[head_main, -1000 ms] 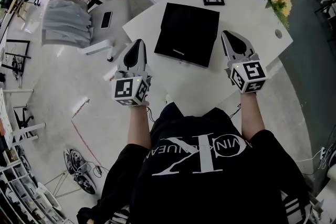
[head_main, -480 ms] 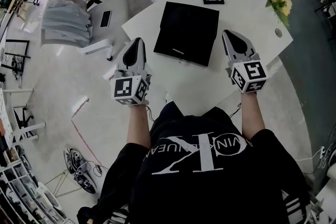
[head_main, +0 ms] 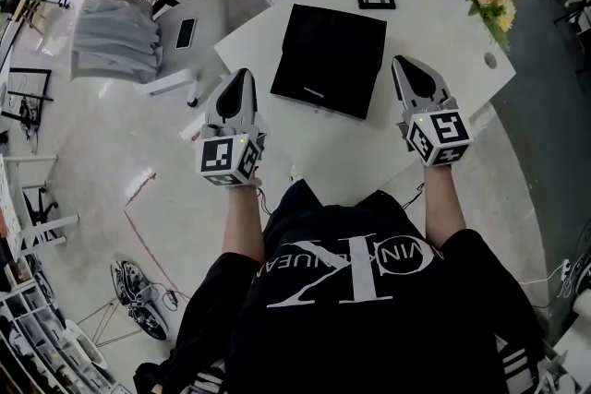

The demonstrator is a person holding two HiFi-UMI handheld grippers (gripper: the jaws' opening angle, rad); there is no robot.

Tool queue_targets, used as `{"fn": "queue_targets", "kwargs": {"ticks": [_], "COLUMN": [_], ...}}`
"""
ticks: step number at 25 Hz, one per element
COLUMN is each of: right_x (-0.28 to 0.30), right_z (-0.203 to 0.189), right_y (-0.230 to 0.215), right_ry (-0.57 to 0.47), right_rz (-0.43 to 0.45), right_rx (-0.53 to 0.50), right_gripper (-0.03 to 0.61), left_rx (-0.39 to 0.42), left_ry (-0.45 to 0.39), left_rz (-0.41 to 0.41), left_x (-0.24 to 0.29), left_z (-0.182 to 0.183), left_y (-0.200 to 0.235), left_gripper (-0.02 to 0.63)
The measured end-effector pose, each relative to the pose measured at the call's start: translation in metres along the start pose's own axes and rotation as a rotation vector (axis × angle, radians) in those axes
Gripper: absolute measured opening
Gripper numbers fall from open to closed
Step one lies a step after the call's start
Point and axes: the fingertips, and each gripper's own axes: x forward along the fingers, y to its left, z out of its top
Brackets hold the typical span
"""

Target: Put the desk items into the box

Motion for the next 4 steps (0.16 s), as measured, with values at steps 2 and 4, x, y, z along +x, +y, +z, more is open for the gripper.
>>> {"fn": "queue_targets", "kwargs": {"ticks": [2,4], "right_x": [0.0004,0.001], "right_z": [0.0007,0.0008], "right_y": [-0.0007,-0.0014], "right_ry": [-0.005,-0.007], "right_rz": [-0.001,-0.002], "right_rx": [0.005,0.007], "right_gripper": [0.015,0.015], "left_rx": [0.0,0.0], "left_ry": [0.002,0.005], "left_rz": [0.002,0.003], "left_x": [0.0003,0.0008], "left_z": [-0.0007,-0.0017], "left_y": [0.0011,0.0022], "left_gripper": [0.011,0.011]}}
